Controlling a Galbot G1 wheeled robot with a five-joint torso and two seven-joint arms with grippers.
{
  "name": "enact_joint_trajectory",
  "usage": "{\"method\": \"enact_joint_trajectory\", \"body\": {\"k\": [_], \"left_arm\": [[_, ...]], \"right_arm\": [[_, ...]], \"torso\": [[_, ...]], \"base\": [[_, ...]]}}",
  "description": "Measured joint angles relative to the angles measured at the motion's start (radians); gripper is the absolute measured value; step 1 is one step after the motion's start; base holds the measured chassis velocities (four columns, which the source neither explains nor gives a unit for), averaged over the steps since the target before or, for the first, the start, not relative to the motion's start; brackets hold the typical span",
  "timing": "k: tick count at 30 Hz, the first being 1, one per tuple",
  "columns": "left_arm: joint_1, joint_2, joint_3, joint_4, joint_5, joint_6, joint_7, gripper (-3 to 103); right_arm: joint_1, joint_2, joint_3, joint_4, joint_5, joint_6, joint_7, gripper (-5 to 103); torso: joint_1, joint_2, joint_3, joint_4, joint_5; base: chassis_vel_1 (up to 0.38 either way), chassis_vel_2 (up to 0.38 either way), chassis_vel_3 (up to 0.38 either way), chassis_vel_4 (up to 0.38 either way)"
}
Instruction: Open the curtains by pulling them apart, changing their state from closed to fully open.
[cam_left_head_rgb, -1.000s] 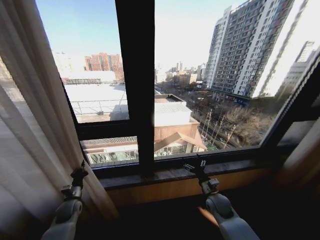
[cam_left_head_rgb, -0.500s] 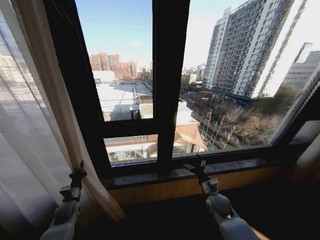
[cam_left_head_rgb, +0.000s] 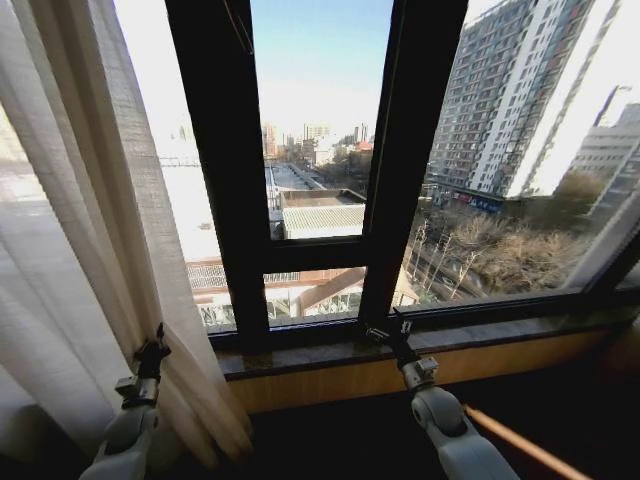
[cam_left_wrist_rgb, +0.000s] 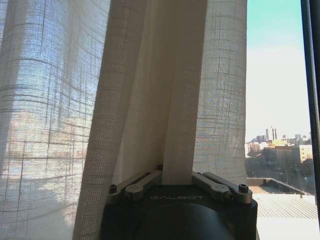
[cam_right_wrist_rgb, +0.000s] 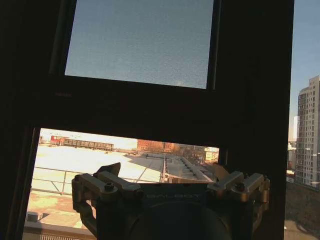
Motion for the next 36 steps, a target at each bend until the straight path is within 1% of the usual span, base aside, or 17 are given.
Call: {"method": "enact_joint_trajectory", "body": {"k": [1,3,6,7,9,17,19,23,25,28,31,36], "left_arm": [[0.001,0.0,0.0,-0.001,0.0,0.0,0.0,0],[0.002,0.0,0.0,-0.004,0.0,0.0,-0.003,0],[0.003,0.001,-0.001,-0.005,0.0,0.0,-0.004,0],[0.004,0.001,-0.001,-0.005,0.0,-0.002,-0.005,0],[0.005,0.003,-0.002,-0.004,0.0,-0.005,-0.005,0],[0.01,0.003,-0.004,-0.008,0.0,-0.01,-0.006,0],[0.015,0.001,-0.004,-0.013,0.0,-0.011,-0.007,0],[0.022,-0.001,-0.006,-0.02,0.0,-0.011,-0.008,0],[0.027,-0.001,-0.008,-0.024,0.0,-0.011,-0.009,0],[0.035,-0.003,-0.01,-0.029,0.002,-0.014,-0.01,0],[0.041,-0.005,-0.011,-0.033,0.003,-0.016,-0.011,0],[0.052,-0.006,-0.015,-0.041,0.005,-0.022,-0.015,0]], "right_arm": [[0.0,0.0,0.0,0.0,0.0,0.0,0.0,100],[0.0,0.0,0.0,0.0,0.0,0.0,0.0,100],[0.0,0.0,0.0,0.0,0.0,0.0,0.0,100],[0.0,0.0,0.0,0.0,0.0,0.0,0.0,100],[0.0,0.0,0.0,0.0,0.0,0.0,0.0,100],[0.0,0.0,0.0,0.0,0.0,0.0,0.0,100],[0.0,0.0,0.0,0.0,0.0,0.0,0.0,100],[0.0,0.0,0.0,0.0,0.0,0.0,0.0,100],[0.0,0.0,0.0,0.0,0.0,0.0,0.0,100],[0.0,0.0,0.0,0.0,0.0,0.0,0.0,100],[0.0,0.0,0.0,0.0,0.0,0.0,0.0,100],[0.0,0.0,0.0,0.0,0.0,0.0,0.0,100]], "torso": [[0.0,0.0,0.0,-0.0002,0.0],[0.0,0.0,0.0,0.0002,0.0],[0.0,0.0,0.0,0.0001,-0.0002],[0.0,0.0,0.0,-0.0001,0.0003],[0.0,0.0,0.0,0.0001,0.0],[0.0,0.0,0.0,0.0,0.0002],[0.0,0.0,0.0,0.0001,-0.0002],[0.0,0.0,0.0,0.0,0.0003],[0.0,0.0,0.0,0.0001,-0.0001],[0.0,0.0,0.0,0.0,0.0004],[0.0,0.0,0.0,0.0,0.0001],[0.0,0.0,0.0,0.0007,-0.0002]], "base": [[0.373,0.315,-0.397,-0.318],[0.37,0.318,-0.363,-0.311],[0.389,0.313,-0.369,-0.307],[0.346,0.338,-0.386,-0.348],[0.366,0.336,-0.377,-0.325],[0.373,0.32,-0.381,-0.313],[0.373,0.344,-0.388,-0.331],[0.382,0.333,-0.399,-0.344],[0.385,0.32,-0.404,-0.332],[0.383,0.3,-0.401,-0.31],[0.352,0.296,-0.391,-0.298],[0.247,0.183,-0.256,-0.157]]}}
